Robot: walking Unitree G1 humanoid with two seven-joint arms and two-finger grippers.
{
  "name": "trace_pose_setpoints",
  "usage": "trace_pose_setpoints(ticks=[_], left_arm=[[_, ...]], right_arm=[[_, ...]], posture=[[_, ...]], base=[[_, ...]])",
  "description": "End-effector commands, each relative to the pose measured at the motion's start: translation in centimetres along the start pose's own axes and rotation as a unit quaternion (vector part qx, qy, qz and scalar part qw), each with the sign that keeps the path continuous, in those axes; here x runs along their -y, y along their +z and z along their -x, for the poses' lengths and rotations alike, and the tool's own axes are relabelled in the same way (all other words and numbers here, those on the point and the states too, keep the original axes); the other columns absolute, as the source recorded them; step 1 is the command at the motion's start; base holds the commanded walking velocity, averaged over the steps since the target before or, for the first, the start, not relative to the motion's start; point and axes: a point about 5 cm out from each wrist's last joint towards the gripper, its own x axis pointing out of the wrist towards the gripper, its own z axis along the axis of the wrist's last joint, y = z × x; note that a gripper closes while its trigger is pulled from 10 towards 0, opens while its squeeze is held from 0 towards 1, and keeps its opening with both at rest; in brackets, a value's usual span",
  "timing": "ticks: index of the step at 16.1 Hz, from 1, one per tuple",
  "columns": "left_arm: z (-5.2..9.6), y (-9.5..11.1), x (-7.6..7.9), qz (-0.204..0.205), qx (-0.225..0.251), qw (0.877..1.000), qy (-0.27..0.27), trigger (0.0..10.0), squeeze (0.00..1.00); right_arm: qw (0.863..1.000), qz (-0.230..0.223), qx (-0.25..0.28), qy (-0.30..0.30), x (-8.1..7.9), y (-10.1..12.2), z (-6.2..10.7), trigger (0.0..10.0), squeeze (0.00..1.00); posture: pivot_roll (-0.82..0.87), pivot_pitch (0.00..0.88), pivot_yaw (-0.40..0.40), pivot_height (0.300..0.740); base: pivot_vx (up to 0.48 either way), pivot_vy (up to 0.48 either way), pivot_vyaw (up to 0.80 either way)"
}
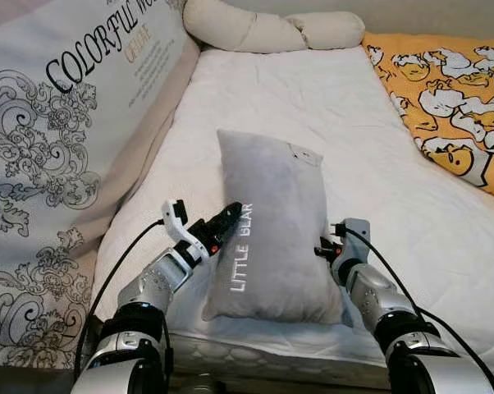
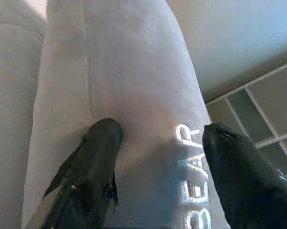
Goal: Clean up the room
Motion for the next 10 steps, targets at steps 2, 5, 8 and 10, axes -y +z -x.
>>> trace_pose_setpoints(ticks=[2,5,8,10], left_arm=[[-0.1,-0.3,0.0,-0.048,-0.036,0.998,-0.005,10.0,1.0],[-0.4,-0.9,0.4,-0.05,-0.049,0.997,-0.023,10.0,1.0],[-1.0,-2.8,1.0,-0.098,-0.099,0.989,-0.04,10.0,1.0],[-1.1,-3.2,0.7,-0.146,-0.115,0.982,-0.022,10.0,1.0]], right_arm=[[0.999,-0.003,-0.032,-0.002,0.1,-1.4,0.2,0.0,0.0],[0.999,0.001,-0.044,0.004,0.0,-2.0,0.2,0.0,0.0],[0.999,0.01,-0.035,0.026,-1.3,-1.1,-0.2,0.0,0.0],[0.998,0.02,-0.026,0.045,-2.1,-0.5,-0.5,0.0,0.0]], posture=[[0.03,0.0,0.082,0.74],[0.05,0.0,0.064,0.74],[0.04,0.0,0.068,0.74],[0.04,0.0,0.063,0.74]], base=[[0.0,0.0,0.0],[0.0,0.0,0.0],[0.0,0.0,0.0],[0.0,0.0,0.0]])
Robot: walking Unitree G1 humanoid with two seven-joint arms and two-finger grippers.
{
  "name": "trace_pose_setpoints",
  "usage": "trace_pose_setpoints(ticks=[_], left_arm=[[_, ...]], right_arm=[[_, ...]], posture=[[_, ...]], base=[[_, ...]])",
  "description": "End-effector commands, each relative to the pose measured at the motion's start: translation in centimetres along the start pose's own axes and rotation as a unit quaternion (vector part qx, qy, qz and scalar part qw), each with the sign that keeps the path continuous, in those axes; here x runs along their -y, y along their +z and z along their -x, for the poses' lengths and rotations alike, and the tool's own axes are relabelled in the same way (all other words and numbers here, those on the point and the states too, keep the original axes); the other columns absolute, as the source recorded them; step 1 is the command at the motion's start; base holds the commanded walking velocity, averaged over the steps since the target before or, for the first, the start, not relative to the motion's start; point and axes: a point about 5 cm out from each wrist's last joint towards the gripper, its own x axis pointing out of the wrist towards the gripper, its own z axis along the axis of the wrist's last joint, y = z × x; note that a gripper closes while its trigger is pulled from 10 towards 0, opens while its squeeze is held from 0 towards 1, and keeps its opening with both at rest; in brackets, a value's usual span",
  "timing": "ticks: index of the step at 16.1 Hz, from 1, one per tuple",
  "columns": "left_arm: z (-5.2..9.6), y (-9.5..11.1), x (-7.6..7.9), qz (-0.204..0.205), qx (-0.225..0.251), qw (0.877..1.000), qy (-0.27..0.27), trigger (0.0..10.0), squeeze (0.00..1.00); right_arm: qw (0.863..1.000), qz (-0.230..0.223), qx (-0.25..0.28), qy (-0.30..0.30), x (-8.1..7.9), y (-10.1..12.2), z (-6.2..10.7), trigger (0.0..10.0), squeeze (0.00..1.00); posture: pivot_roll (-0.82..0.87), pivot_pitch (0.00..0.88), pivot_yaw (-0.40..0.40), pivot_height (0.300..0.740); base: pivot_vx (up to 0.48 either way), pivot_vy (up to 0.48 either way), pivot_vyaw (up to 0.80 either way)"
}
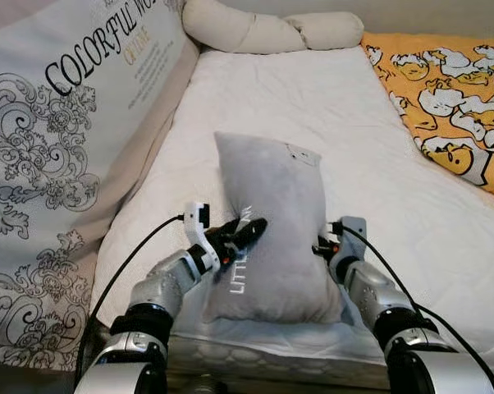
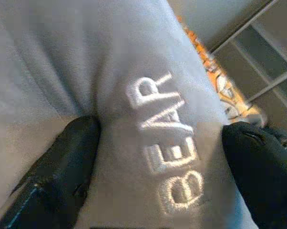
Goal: Clean up the room
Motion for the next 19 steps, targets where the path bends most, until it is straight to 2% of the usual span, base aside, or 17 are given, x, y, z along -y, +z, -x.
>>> trace_pose_setpoints(ticks=[1,2,3,4,5,7,9,11,15,16,19], left_arm=[[-0.3,-1.3,0.0,-0.034,-0.045,0.998,0.015,10.0,1.0],[-0.2,-1.5,-0.1,-0.052,-0.056,0.997,0.025,10.0,1.0],[-0.2,-1.6,-0.2,-0.058,-0.058,0.996,0.03,6.9,0.96],[-0.1,-1.9,-0.4,-0.059,-0.061,0.996,0.041,0.0,0.0],[-0.1,-1.9,-0.4,-0.057,-0.061,0.995,0.044,0.0,0.0],[0.1,-2.4,-0.7,-0.006,-0.054,0.997,0.053,0.0,0.0],[0.5,-1.6,-1.6,0.061,0.013,0.993,0.103,0.0,0.0],[0.8,-1.6,-2.1,0.081,0.028,0.987,0.136,0.0,0.0],[0.7,-2.1,-2.3,0.088,0.015,0.98,0.176,0.0,0.0],[0.6,-2.1,-2.3,0.076,0.01,0.978,0.192,0.0,0.0],[0.6,-1.9,-2.5,0.081,0.018,0.976,0.203,0.0,0.0]], right_arm=[[0.999,0.016,-0.021,0.029,-1.4,-0.6,-0.3,0.0,0.0],[0.999,0.019,-0.019,0.036,-1.6,-0.5,-0.3,0.0,0.0],[0.999,0.021,-0.018,0.038,-1.7,-0.5,-0.4,0.0,0.0],[0.999,0.023,-0.016,0.043,-2.0,-0.3,-0.4,0.0,0.0],[0.999,0.024,-0.015,0.045,-2.1,-0.2,-0.5,0.0,0.0],[0.998,0.027,-0.009,0.058,-2.7,0.0,-0.6,0.0,0.0],[0.998,0.026,-0.008,0.062,-2.9,0.0,-0.6,0.0,0.0],[0.998,0.026,-0.009,0.063,-3.0,0.0,-0.6,0.0,0.0],[0.997,0.026,-0.009,0.066,-3.2,-0.1,-0.7,0.0,0.0],[0.997,0.025,-0.009,0.067,-3.3,0.0,-0.7,0.0,0.0],[0.997,0.023,-0.009,0.066,-3.3,-0.1,-0.7,0.0,0.0]], posture=[[0.04,0.0,0.06,0.74],[0.04,0.0,0.058,0.74],[0.04,0.0,0.058,0.74],[0.04,0.0,0.057,0.74],[0.04,0.0,0.057,0.74],[0.04,0.0,0.058,0.74],[0.04,0.0,0.058,0.74],[0.04,0.0,0.057,0.74],[0.04,0.0,0.061,0.74],[0.04,0.0,0.062,0.74],[0.04,0.0,0.063,0.74]], base=[[0.0,0.0,0.0],[0.0,0.0,0.0],[0.0,0.0,0.0],[0.0,0.0,0.0],[0.0,0.0,0.0],[0.0,0.0,0.0],[0.0,0.0,0.0],[0.0,0.0,0.0],[0.0,0.0,0.0],[0.0,0.0,0.0],[0.0,0.0,0.0]])
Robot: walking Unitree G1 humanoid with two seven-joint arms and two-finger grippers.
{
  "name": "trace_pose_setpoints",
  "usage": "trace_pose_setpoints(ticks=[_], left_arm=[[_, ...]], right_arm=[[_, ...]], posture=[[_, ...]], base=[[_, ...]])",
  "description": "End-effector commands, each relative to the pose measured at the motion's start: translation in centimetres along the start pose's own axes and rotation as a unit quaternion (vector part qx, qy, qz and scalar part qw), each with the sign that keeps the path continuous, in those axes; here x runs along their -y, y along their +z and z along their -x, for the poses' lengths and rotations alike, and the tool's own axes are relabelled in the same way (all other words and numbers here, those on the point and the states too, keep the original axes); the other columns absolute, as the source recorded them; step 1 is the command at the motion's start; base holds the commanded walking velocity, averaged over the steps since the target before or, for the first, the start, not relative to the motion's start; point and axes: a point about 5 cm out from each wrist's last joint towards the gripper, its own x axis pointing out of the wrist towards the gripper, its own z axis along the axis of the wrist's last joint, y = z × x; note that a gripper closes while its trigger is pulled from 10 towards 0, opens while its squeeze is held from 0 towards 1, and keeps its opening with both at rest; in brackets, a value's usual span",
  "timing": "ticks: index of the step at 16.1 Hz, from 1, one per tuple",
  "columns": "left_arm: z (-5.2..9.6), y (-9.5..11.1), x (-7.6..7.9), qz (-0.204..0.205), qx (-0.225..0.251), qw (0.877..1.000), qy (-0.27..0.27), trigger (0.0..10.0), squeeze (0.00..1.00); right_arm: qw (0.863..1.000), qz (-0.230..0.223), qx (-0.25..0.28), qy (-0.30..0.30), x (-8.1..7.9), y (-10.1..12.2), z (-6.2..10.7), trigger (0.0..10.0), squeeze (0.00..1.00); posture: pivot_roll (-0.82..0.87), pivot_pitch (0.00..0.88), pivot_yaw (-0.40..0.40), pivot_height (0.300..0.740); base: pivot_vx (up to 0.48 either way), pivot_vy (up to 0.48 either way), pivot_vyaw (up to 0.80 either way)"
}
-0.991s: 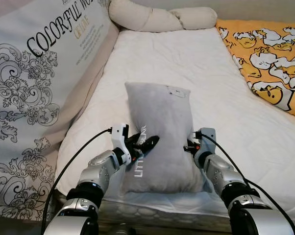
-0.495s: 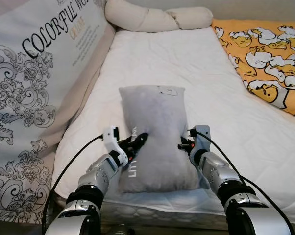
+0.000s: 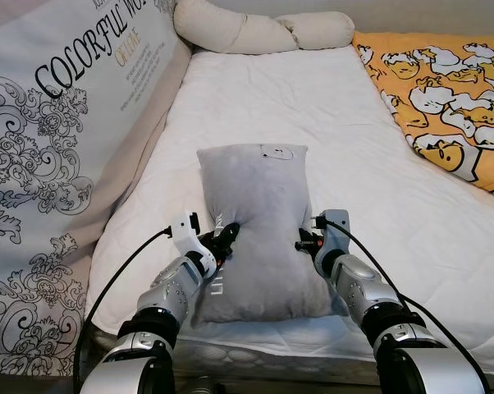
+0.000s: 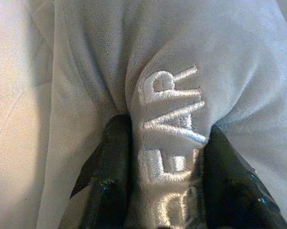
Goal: Clean up the room
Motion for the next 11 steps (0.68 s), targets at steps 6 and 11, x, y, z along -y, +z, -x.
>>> trace_pose_setpoints(ticks=[6,11], left_arm=[[0.12,-0.97,-0.59,-0.011,-0.035,0.999,0.034,0.0,0.0],[0.19,-0.92,-0.8,-0.02,-0.028,0.998,0.044,0.0,0.0]], right_arm=[[1.0,-0.002,-0.02,0.017,-0.94,-0.6,-0.23,0.0,0.0],[1.0,-0.003,-0.02,0.017,-0.92,-0.62,-0.22,0.0,0.0]], posture=[[0.04,0.0,0.065,0.74],[0.05,0.0,0.066,0.74]], base=[[0.0,0.0,0.0],[0.0,0.0,0.0]])
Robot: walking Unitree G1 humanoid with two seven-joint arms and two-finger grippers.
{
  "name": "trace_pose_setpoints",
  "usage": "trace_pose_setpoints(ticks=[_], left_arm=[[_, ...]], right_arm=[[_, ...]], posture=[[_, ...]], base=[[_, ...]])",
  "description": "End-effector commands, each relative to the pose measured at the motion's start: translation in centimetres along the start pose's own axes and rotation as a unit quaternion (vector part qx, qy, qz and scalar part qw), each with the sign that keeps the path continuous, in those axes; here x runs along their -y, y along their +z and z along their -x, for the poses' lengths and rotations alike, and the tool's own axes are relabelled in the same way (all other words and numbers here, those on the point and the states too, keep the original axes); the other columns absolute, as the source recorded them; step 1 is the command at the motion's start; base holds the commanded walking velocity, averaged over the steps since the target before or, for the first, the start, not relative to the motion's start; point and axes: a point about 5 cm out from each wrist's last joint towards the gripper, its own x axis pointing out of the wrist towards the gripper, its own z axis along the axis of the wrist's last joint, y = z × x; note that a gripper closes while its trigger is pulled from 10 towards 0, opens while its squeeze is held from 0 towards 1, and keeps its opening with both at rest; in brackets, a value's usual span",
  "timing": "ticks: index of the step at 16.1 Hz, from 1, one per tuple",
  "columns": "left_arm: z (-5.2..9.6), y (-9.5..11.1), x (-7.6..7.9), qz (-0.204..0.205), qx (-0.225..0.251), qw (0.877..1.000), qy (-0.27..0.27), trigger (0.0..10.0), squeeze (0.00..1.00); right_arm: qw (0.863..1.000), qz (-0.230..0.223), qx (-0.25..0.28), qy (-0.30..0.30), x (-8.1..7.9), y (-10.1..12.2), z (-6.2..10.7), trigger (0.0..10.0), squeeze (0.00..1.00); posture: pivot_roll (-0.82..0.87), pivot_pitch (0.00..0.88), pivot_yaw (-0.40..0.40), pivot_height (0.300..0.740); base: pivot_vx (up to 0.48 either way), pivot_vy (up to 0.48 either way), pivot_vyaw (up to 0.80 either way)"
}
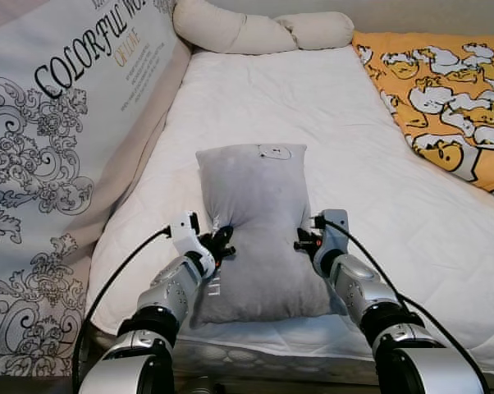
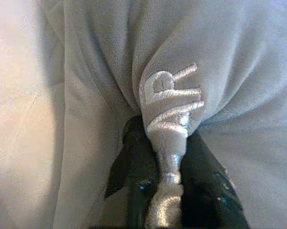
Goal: Clean up the room
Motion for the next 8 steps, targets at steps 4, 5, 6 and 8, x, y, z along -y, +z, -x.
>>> trace_pose_setpoints(ticks=[4,5,6,8], left_arm=[[0.12,-0.99,-0.01,-0.004,-0.013,1.0,0.01,0.0,0.0],[0.21,-1.45,0.13,-0.012,-0.005,1.0,0.014,0.2,0.0],[0.41,-1.38,-0.28,0.0,0.015,0.999,0.038,0.0,0.0],[0.58,-1.05,-0.63,0.011,0.035,0.998,0.054,0.0,0.0]], right_arm=[[1.0,-0.003,-0.019,0.014,-0.73,-0.6,-0.18,0.0,0.0],[1.0,-0.004,-0.019,0.014,-0.83,-0.61,-0.2,0.0,0.0],[1.0,-0.004,-0.019,0.015,-0.87,-0.57,-0.23,0.0,0.0],[1.0,-0.005,-0.018,0.015,-0.89,-0.53,-0.24,0.0,0.0]], posture=[[0.05,0.0,0.066,0.74],[0.05,0.0,0.066,0.74],[0.05,0.0,0.067,0.74],[0.05,0.0,0.067,0.74]], base=[[0.0,0.0,0.0],[0.0,0.0,0.0],[0.0,0.0,0.0],[0.0,0.0,0.0]])
